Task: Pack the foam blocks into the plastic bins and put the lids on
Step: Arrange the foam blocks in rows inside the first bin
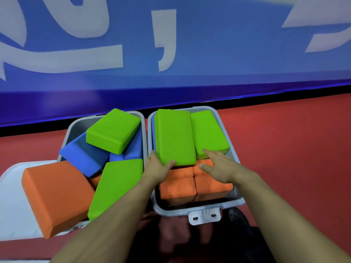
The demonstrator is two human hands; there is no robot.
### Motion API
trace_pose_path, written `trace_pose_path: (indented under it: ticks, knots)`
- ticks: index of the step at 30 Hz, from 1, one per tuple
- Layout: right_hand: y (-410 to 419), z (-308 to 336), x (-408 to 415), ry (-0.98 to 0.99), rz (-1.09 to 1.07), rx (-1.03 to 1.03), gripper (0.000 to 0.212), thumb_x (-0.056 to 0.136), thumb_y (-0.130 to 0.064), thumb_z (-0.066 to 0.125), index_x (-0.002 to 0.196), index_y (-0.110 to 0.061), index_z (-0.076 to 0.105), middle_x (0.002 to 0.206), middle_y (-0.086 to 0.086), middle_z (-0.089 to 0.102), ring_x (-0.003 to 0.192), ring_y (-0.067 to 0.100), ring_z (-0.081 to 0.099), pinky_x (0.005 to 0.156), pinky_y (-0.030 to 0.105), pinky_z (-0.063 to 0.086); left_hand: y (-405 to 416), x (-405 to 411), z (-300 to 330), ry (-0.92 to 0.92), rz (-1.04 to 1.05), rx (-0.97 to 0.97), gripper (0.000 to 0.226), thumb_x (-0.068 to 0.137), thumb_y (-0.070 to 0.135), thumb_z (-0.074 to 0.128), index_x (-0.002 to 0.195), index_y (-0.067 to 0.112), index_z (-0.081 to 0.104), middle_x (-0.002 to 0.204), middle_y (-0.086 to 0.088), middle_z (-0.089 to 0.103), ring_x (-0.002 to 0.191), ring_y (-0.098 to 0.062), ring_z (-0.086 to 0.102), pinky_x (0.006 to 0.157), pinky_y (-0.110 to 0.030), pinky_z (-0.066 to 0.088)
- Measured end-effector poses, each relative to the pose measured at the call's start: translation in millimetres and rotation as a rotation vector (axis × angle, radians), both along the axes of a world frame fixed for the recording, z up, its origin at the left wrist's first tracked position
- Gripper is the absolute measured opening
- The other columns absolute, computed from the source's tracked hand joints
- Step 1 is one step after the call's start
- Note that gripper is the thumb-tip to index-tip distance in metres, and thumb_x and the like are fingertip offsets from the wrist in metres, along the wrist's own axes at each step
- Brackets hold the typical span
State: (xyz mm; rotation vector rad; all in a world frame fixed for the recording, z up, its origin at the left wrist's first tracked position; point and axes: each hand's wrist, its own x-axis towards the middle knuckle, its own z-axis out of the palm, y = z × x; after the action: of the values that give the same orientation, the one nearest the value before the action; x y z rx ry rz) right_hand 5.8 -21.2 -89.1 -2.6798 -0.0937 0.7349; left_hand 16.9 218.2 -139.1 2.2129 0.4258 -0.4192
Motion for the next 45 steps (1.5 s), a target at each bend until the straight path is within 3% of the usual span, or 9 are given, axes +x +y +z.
trace_pose_path:
  ticks: [7,12,19,24,27,30,34,38,45]
  knots:
    - [9.2,0.2,13.1,0.027,-0.021,0.081,0.082,0.098,-0.058,0.049,0.161,-0.024,0.011,0.165,0.013,0.021,0.152,0.027,0.020,0.122,0.044,0.022,-22.3,22.6,-17.7,0.106,0.249,-0.123,0.089,0.085,0.050,0.075,0.144,-0.003,0.035,0.145,-0.026,0.044,0.130,-0.042,0.048,0.105,-0.042,0.042]
    - [2.0,10.3,12.1,0.022,-0.070,0.106,0.080,0.098,-0.055,0.051,0.161,-0.023,0.012,0.164,0.015,0.023,0.150,0.029,0.025,0.121,0.040,0.026,-18.5,27.3,-21.3,-0.022,0.280,-0.271,0.073,0.077,0.052,0.080,0.127,0.003,0.060,0.127,-0.017,0.065,0.119,-0.034,0.060,0.104,-0.042,0.048]
    - [-11.2,21.7,9.2,-0.229,-0.272,0.269,0.110,0.081,-0.062,0.071,0.161,-0.026,0.006,0.167,0.013,0.006,0.154,0.026,0.011,0.124,0.040,0.017,14.3,23.5,25.6,-0.035,0.107,-0.505,0.052,0.080,0.046,0.080,0.118,0.010,0.072,0.105,0.005,0.076,0.082,-0.003,0.071,0.079,-0.024,0.055]
    - [-21.2,12.7,0.1,-0.142,-0.374,0.385,0.122,0.067,-0.070,0.077,0.161,-0.026,0.011,0.164,0.012,0.018,0.151,0.024,0.022,0.123,0.041,0.022,23.7,0.3,36.9,0.279,-0.078,-0.568,0.049,0.088,0.044,0.071,0.117,0.005,0.072,0.106,-0.006,0.078,0.086,-0.013,0.069,0.075,-0.026,0.055]
    - [-22.1,0.0,-10.3,0.180,-0.258,0.258,0.124,0.063,-0.080,0.073,0.159,-0.023,0.019,0.161,0.010,0.033,0.142,0.025,0.040,0.118,0.040,0.035,17.9,-14.3,18.7,0.419,-0.144,-0.535,0.037,0.094,0.037,0.067,0.115,0.006,0.072,0.103,-0.005,0.078,0.082,-0.013,0.072,0.067,-0.024,0.056]
    - [-22.2,-11.1,-19.0,0.340,-0.168,0.084,0.098,0.085,-0.063,0.067,0.160,-0.021,0.019,0.164,0.009,0.027,0.145,0.028,0.037,0.117,0.037,0.034,14.0,-16.6,-1.0,0.439,-0.092,-0.507,0.035,0.095,0.034,0.068,0.109,0.003,0.069,0.084,-0.003,0.074,0.074,-0.017,0.068,0.069,-0.030,0.052]
    - [-17.9,-16.7,-15.8,0.300,-0.189,0.069,0.082,0.093,-0.055,0.062,0.157,-0.017,0.028,0.161,0.012,0.032,0.140,0.028,0.042,0.111,0.034,0.039,2.6,-4.5,-3.9,0.251,-0.140,-0.190,0.041,0.093,0.036,0.071,0.119,0.013,0.050,0.113,-0.001,0.059,0.101,-0.022,0.060,0.087,-0.028,0.045]
    - [-10.4,-23.3,-8.2,0.175,-0.225,0.032,0.079,0.092,-0.057,0.061,0.154,-0.015,0.035,0.155,0.017,0.039,0.131,0.030,0.051,0.106,0.038,0.045,-14.2,12.3,-10.4,0.087,0.099,-0.100,0.078,0.090,0.045,0.070,0.148,0.006,0.037,0.146,-0.011,0.049,0.130,-0.031,0.052,0.109,-0.035,0.041]
    - [11.0,-13.9,15.8,0.052,-0.299,0.162,0.076,0.092,-0.056,0.061,0.152,-0.016,0.038,0.151,0.019,0.043,0.135,0.032,0.047,0.111,0.038,0.040,-7.4,55.2,-20.9,0.024,0.169,0.159,0.092,0.087,0.058,0.067,0.151,0.003,0.031,0.150,-0.023,0.031,0.138,-0.041,0.036,0.113,-0.044,0.031]
